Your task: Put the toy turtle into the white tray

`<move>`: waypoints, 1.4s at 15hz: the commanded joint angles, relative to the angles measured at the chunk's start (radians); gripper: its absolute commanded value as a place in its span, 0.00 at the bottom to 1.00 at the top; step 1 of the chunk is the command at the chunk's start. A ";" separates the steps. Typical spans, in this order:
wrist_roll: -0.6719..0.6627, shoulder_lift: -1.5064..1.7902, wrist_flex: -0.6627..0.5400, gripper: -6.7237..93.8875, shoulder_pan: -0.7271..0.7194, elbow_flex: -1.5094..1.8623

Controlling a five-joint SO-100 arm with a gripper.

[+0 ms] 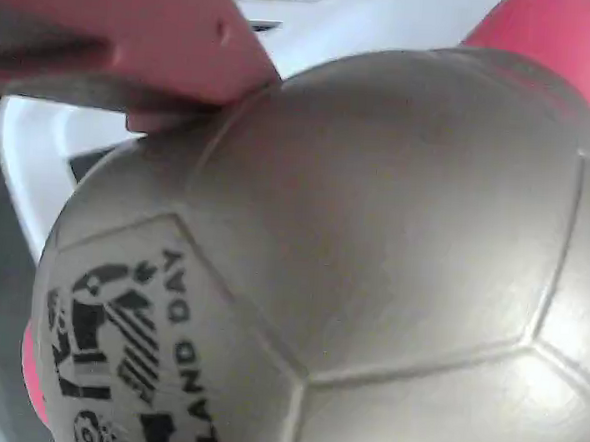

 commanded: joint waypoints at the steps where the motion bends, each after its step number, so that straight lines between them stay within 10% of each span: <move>1: 0.005 0.014 0.048 0.27 -0.021 -0.115; 7: -0.012 -0.035 0.149 0.62 -0.031 -0.187; 14: -0.015 -0.025 0.212 0.65 -0.031 -0.212; 16: 0.005 0.018 0.227 0.55 -0.029 -0.236; 19: 0.048 0.132 0.210 0.12 -0.025 -0.235; 21: 0.117 0.198 0.204 0.06 -0.023 -0.229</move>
